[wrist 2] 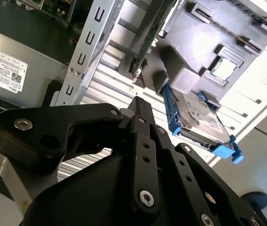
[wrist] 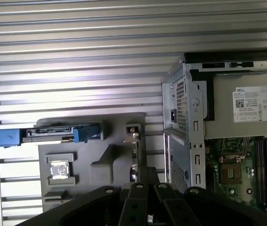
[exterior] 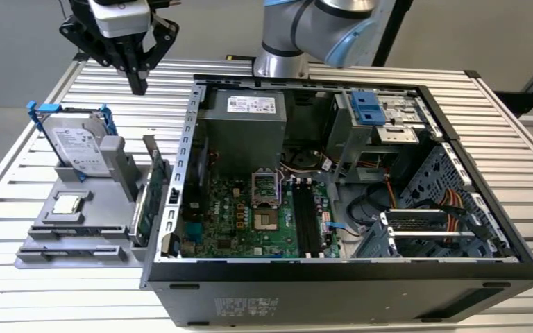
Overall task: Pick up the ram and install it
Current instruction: 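Reach for the ram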
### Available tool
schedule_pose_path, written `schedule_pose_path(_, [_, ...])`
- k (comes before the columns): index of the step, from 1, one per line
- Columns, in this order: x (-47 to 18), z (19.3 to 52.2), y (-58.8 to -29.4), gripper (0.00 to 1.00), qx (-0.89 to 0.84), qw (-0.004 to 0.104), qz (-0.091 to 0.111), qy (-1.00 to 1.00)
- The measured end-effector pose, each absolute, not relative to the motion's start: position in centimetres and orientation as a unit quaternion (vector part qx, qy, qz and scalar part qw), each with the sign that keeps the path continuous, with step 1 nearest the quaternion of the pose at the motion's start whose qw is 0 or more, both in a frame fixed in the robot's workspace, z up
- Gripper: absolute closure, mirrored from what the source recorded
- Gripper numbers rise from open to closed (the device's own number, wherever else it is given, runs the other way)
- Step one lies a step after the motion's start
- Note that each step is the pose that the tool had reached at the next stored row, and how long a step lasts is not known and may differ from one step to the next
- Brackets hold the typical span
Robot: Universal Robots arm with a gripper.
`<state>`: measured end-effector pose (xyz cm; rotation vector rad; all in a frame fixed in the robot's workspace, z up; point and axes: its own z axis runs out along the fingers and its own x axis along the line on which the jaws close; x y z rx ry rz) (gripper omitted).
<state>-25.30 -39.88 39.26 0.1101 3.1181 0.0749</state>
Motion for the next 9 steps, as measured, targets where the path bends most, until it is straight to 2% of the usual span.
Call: schedule_pose_path(9, [-26.5,39.3,-39.9,1.0,0.035,0.01,0.024,0.999])
